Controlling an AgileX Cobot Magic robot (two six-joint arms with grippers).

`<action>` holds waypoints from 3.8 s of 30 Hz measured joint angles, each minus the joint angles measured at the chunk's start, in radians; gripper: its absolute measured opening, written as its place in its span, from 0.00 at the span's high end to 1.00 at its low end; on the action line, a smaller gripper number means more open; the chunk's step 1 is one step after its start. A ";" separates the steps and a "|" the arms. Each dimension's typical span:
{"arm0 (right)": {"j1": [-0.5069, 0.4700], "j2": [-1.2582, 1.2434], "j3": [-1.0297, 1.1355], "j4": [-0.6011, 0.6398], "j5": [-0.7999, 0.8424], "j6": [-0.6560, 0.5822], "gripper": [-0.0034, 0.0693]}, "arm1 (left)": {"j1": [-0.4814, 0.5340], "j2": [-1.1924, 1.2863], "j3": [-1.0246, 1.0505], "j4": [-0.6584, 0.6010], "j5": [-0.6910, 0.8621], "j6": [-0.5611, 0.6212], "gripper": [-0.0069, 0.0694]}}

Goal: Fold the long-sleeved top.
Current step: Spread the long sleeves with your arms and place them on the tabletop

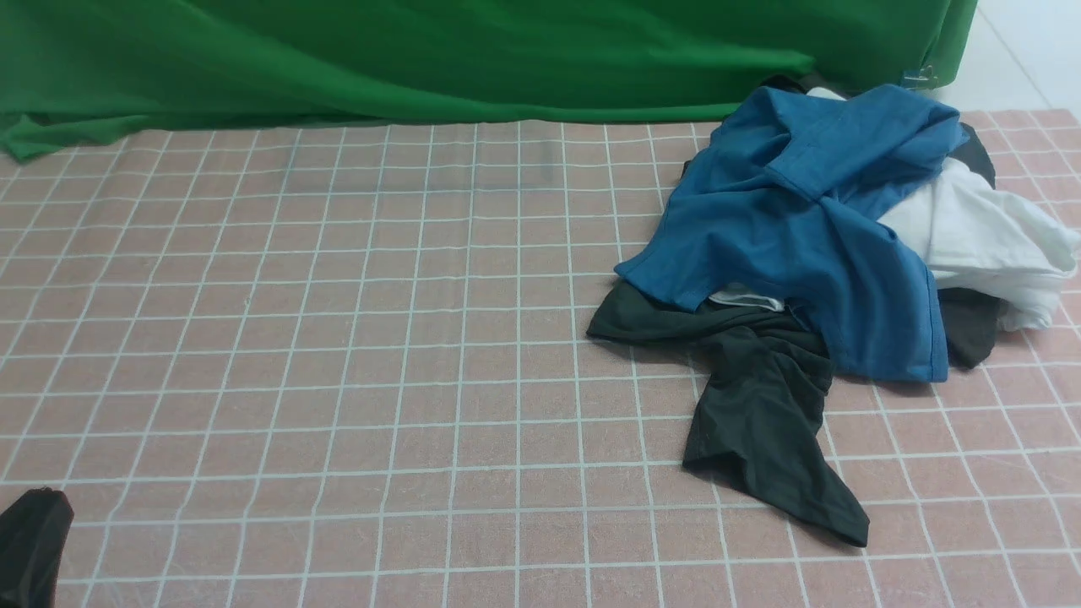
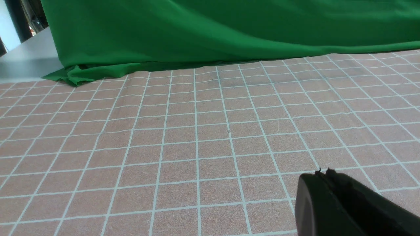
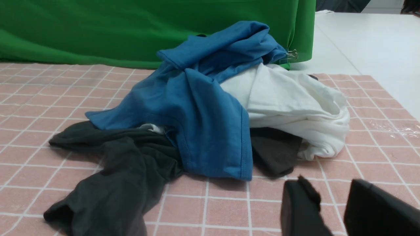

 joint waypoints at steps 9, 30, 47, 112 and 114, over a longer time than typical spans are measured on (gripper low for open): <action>0.000 0.000 0.000 0.000 0.000 0.000 0.62 | 0.000 0.000 0.000 0.000 0.000 0.000 0.88; 0.000 0.000 0.000 0.000 0.000 0.000 0.62 | 0.000 0.000 0.000 0.000 -0.001 -0.004 0.88; 0.000 0.000 0.000 0.000 0.000 0.000 0.62 | 0.000 0.000 0.000 -0.364 -0.235 -0.189 0.88; 0.178 1.515 -1.214 -0.113 0.510 0.085 0.33 | -0.493 0.862 -0.851 -0.532 0.448 0.531 0.88; 0.172 1.552 -1.250 -0.114 0.496 0.086 0.30 | -0.493 0.863 -0.851 -0.514 0.450 0.531 0.88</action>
